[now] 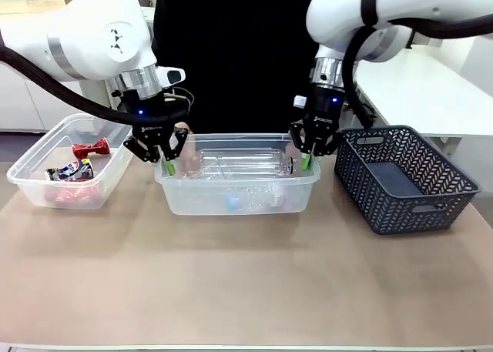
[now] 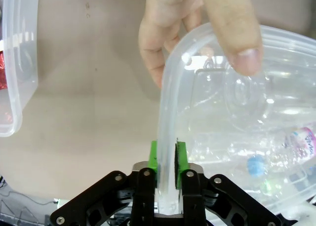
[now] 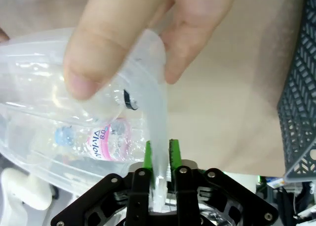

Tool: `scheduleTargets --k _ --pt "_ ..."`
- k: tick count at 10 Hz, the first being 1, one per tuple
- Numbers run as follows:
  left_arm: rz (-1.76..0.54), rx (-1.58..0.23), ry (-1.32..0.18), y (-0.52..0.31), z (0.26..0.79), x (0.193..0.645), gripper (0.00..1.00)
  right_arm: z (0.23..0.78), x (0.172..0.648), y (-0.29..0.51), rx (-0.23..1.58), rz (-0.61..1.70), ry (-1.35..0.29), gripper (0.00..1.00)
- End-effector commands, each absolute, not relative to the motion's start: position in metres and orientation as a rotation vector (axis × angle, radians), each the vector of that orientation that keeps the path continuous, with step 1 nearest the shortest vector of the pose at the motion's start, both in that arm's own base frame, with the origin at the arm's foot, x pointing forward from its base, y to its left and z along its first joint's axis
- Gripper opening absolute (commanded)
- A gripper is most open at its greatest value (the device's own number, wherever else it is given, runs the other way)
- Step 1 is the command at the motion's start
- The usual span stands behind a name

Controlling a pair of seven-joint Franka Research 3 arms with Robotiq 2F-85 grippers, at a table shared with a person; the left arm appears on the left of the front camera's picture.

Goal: Sort the waste into each basket.
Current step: Release the Organizing box you were holding.

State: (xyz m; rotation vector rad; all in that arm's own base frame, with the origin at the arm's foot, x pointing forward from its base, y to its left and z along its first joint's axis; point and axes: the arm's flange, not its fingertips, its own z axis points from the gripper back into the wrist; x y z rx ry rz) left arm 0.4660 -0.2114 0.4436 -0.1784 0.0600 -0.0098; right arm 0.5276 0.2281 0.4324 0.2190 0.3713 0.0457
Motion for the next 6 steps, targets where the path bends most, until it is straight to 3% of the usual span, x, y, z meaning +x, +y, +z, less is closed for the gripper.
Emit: scheduleTargets --k 1,3,4,5,6 --pt "-0.03 -0.214 -0.022 -0.207 0.467 0.451 1.0 0.445 0.489 0.2 0.34 -0.023 0.196 0.98" --pt "-0.005 -0.21 -0.194 -0.198 0.5 0.426 1.0 0.473 0.469 0.178 0.449 -0.053 -0.068 1.0" --pt "0.015 -0.226 -0.295 -0.192 0.511 0.414 0.88 0.484 0.461 0.167 0.501 -0.053 -0.168 1.0" --pt "0.006 -0.247 -0.358 -0.19 0.514 0.403 0.98 0.491 0.453 0.157 0.558 -0.03 -0.228 0.94" --pt "-0.008 -0.276 -0.385 -0.189 0.51 0.399 1.0 0.491 0.447 0.151 0.612 -0.007 -0.27 1.0"
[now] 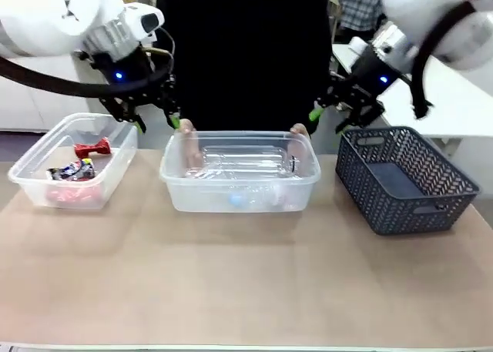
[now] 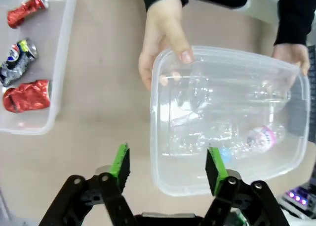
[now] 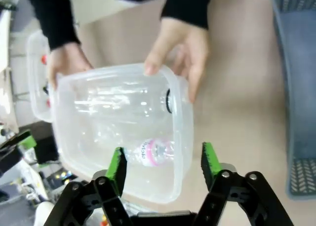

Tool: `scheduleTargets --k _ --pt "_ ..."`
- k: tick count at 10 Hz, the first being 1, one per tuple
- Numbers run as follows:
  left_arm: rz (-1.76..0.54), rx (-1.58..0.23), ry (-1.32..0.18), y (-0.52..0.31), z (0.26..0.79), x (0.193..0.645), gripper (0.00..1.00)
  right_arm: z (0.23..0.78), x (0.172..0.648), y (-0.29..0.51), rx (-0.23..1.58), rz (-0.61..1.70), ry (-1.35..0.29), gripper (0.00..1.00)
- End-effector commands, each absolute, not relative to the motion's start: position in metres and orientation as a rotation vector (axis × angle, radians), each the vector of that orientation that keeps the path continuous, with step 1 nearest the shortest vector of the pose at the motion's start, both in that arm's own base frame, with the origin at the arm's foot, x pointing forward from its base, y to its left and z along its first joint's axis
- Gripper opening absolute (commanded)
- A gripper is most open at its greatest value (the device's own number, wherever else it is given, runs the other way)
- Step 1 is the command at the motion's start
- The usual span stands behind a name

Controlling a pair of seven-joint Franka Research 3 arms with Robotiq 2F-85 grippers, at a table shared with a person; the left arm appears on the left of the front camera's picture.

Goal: Sort the waste into each basket.
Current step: Release the Organizing box you were holding.

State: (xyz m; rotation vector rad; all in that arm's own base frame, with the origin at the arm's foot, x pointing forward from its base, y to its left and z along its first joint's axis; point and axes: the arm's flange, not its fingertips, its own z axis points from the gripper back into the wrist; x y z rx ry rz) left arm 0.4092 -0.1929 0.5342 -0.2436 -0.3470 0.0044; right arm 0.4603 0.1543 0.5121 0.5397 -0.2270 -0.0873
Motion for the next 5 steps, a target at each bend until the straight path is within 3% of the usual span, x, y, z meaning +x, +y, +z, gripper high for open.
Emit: scheduleTargets --k 1,2,3,4,5 --pt "-0.003 -0.324 -0.397 -0.186 0.502 0.398 1.0 0.485 0.442 0.149 0.62 -0.009 -0.315 1.0" --pt "-0.018 -0.391 -0.389 -0.18 0.496 0.395 1.0 0.48 0.439 0.146 0.631 0.007 -0.333 1.0" --pt "-0.021 -0.413 -0.279 -0.176 0.492 0.399 0.96 0.509 0.451 0.149 0.566 -0.067 -0.278 0.82" --pt "0.022 -0.305 -0.397 -0.189 0.515 0.396 0.96 0.509 0.451 0.149 0.566 -0.067 -0.278 0.82" --pt "0.022 -0.305 -0.397 -0.189 0.515 0.396 0.96 0.509 0.451 0.149 0.566 -0.067 -0.278 0.82"
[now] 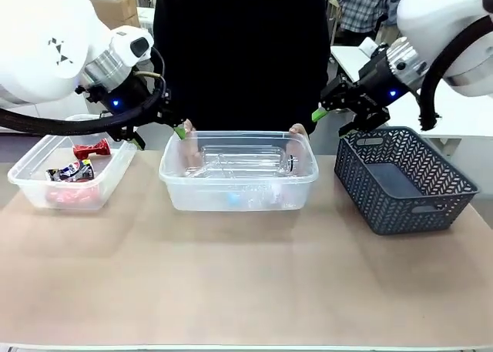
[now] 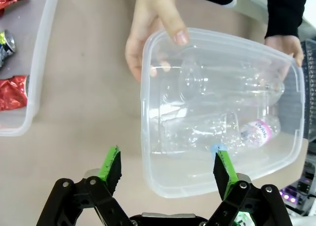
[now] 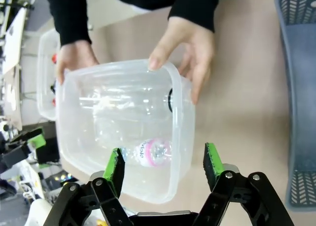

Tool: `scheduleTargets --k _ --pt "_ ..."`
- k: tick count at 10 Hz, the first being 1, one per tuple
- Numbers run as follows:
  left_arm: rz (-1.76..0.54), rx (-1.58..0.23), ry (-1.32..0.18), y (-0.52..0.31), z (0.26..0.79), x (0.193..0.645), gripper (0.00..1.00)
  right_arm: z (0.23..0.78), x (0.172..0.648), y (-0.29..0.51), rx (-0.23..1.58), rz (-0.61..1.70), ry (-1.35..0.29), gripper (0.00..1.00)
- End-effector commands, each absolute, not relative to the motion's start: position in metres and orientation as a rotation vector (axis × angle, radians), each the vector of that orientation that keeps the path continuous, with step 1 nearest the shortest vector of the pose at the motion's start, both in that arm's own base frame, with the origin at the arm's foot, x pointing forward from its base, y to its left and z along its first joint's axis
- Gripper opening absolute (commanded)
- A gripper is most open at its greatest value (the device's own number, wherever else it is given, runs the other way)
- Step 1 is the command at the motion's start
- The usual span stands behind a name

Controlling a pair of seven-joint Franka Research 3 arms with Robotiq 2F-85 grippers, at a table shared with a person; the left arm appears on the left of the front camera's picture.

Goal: Sort the waste into each basket.
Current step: Release the Organizing box you were holding.

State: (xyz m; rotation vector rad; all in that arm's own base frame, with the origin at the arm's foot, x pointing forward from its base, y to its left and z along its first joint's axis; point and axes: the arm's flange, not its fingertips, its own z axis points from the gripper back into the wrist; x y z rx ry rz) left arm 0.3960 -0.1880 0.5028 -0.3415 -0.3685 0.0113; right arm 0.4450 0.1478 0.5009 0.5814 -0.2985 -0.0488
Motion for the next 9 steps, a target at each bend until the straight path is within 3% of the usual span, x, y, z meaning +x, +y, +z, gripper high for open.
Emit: scheduleTargets --k 1,5,6,8,9 --pt "0.022 -0.305 -0.397 -0.189 0.515 0.396 0.96 0.509 0.451 0.149 0.566 -0.067 -0.278 0.82" --pt "0.003 -0.324 -0.398 -0.187 0.514 0.398 0.96 0.509 0.451 0.149 0.566 -0.067 -0.278 0.82" --pt "-0.091 -0.345 -0.358 -0.172 0.527 0.389 0.96 0.504 0.447 0.149 0.586 -0.054 -0.294 0.82" --pt "-0.158 -0.673 -0.344 -0.109 0.556 0.36 0.96 0.536 0.382 0.061 1.023 -0.086 -0.128 0.82" --pt "-0.247 -0.906 -0.359 -0.062 0.561 0.354 0.96 0.545 0.361 0.021 1.253 -0.232 -0.037 0.82"
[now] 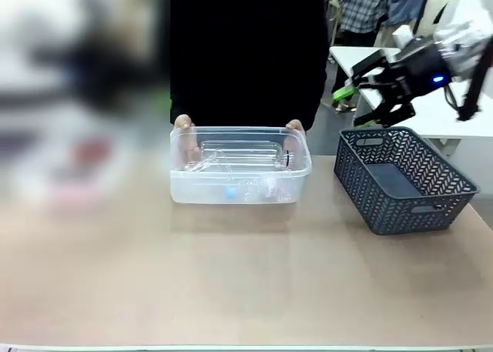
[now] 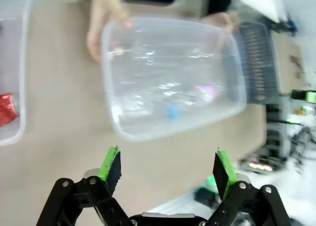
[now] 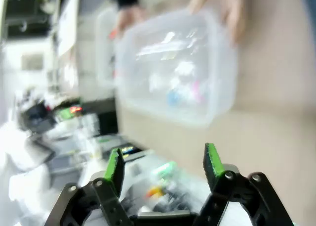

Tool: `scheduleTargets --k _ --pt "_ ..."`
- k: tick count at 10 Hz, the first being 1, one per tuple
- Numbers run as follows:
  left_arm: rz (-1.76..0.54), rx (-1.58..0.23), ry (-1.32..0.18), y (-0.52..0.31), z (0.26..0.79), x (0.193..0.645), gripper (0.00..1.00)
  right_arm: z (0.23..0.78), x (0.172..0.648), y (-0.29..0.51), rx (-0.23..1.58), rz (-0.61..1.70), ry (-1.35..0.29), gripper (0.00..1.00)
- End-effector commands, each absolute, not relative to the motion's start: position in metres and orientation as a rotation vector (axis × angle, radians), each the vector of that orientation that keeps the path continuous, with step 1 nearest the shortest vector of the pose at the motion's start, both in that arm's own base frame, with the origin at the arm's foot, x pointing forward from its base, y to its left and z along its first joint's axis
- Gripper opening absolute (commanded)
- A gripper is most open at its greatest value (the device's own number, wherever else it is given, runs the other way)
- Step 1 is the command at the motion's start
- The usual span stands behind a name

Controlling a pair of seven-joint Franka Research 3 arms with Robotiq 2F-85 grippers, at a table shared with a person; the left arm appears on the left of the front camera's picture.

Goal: Sort the waste into each basket.
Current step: Release the Organizing box you were holding.

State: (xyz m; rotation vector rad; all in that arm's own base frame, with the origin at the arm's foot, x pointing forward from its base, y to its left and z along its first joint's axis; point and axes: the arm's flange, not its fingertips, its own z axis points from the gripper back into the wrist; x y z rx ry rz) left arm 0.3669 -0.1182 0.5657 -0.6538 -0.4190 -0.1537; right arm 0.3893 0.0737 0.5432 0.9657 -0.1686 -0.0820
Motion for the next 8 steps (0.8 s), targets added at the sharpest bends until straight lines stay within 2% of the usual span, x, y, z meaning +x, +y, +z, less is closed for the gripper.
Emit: scheduleTargets --k 1,2,3,4,5,6,8 --pt "-0.255 -1.11 -0.295 -0.025 0.558 0.358 0.96 0.548 0.357 -0.009 1.412 -0.412 -0.023 0.82" --pt "-0.152 -1.251 -0.306 0.0 0.549 0.366 0.96 0.546 0.355 -0.035 1.593 -0.471 0.015 0.82" --pt "-0.083 -1.417 -0.311 0.013 0.537 0.37 0.96 0.539 0.359 -0.051 1.649 -0.543 0.038 0.82" --pt "-0.065 -1.529 -0.399 0.021 0.526 0.364 0.96 0.524 0.368 -0.061 1.631 -0.623 0.073 0.82" --pt "-0.026 -1.563 -0.477 0.023 0.519 0.358 0.96 0.51 0.376 -0.062 1.58 -0.692 0.033 0.82" --pt "-0.134 -1.372 -0.444 0.034 0.552 0.349 0.96 0.541 0.341 -0.072 1.511 -0.396 0.02 0.82" --pt "-0.134 -1.372 -0.444 0.034 0.552 0.349 0.96 0.541 0.341 -0.072 1.511 -0.396 0.02 0.82"
